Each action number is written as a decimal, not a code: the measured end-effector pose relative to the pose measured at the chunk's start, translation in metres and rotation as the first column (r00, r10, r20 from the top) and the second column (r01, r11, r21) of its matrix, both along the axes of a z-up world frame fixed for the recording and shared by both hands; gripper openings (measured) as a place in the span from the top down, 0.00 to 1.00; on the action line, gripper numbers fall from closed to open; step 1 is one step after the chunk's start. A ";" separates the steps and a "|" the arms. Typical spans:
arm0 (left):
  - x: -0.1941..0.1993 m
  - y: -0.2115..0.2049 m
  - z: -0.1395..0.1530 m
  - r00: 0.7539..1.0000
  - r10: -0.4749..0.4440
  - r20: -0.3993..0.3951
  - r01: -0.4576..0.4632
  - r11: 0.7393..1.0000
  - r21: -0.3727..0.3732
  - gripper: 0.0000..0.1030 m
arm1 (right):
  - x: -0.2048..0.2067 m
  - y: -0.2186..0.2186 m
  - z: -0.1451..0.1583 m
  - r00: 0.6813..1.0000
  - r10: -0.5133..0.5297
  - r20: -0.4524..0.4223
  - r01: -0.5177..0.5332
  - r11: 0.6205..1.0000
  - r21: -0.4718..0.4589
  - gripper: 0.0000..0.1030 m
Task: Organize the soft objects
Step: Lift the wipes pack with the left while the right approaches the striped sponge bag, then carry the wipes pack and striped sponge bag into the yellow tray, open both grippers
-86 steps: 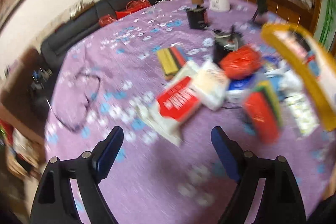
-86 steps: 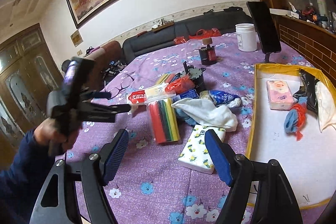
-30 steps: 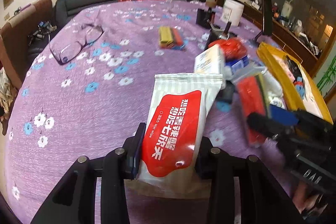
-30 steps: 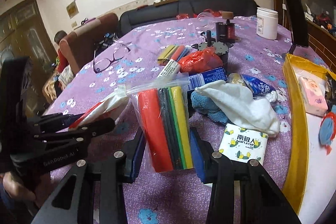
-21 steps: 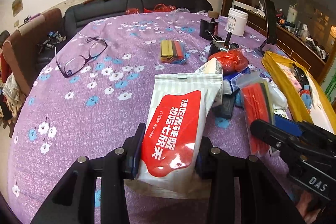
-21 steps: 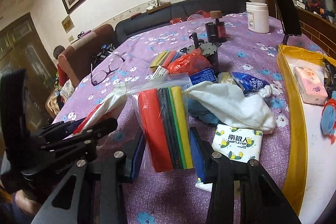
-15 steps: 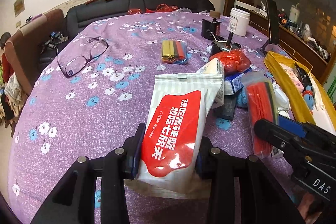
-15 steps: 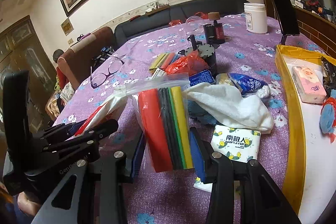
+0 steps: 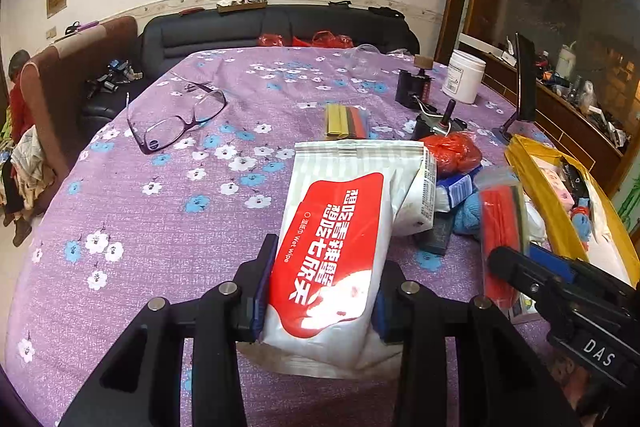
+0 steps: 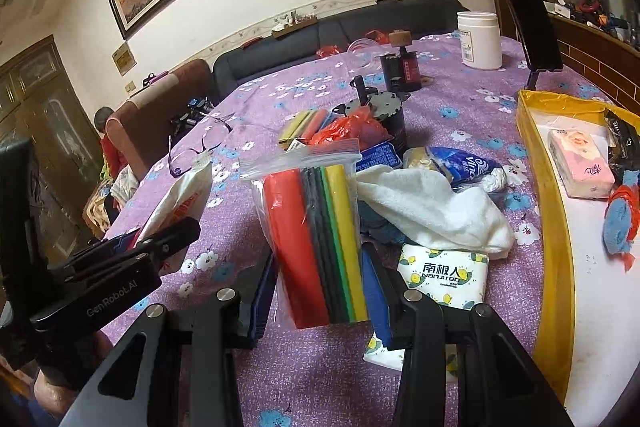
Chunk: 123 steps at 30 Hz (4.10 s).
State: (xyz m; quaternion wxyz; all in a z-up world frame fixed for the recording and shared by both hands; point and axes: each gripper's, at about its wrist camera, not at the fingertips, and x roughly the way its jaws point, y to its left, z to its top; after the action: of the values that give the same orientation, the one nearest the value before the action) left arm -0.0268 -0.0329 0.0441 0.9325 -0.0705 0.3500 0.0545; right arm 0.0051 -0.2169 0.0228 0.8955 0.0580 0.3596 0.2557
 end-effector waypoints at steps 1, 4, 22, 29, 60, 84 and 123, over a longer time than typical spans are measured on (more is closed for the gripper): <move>0.000 0.000 0.000 1.000 0.003 0.001 -0.003 1.000 0.002 0.63 | 0.000 0.000 0.000 1.000 0.000 0.001 0.000 1.000 0.002 0.56; 0.001 -0.002 -0.001 1.000 0.009 -0.007 -0.009 1.000 0.017 0.63 | -0.001 -0.001 0.001 1.000 0.002 0.003 -0.002 1.000 0.007 0.56; -0.002 -0.002 0.002 0.999 0.045 0.014 -0.046 0.997 0.061 0.63 | 0.006 -0.001 -0.002 1.000 -0.013 -0.020 0.013 1.000 0.000 0.56; -0.005 -0.002 0.004 0.999 0.040 0.034 -0.042 0.997 0.066 0.63 | 0.007 -0.002 -0.003 0.999 -0.020 -0.029 0.020 1.000 -0.006 0.56; -0.008 -0.006 0.007 0.998 0.040 0.053 -0.045 0.994 0.099 0.63 | -0.004 -0.003 0.004 0.998 -0.057 0.022 0.057 0.998 -0.016 0.56; -0.005 -0.087 0.048 0.980 -0.200 0.020 0.199 0.979 0.048 0.63 | -0.029 -0.127 0.052 0.962 -0.266 0.069 0.253 0.955 0.157 0.56; 0.026 -0.244 0.019 0.844 -0.523 -0.117 0.521 0.852 -0.052 0.39 | -0.041 -0.243 0.042 0.839 -0.545 -0.001 0.544 0.837 0.068 0.37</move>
State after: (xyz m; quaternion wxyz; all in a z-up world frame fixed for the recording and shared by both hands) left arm -0.0012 -0.2769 0.0633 0.8873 0.0223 0.4150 -0.1998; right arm -0.0360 -0.4594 0.0647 0.9321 0.1848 0.3114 0.0031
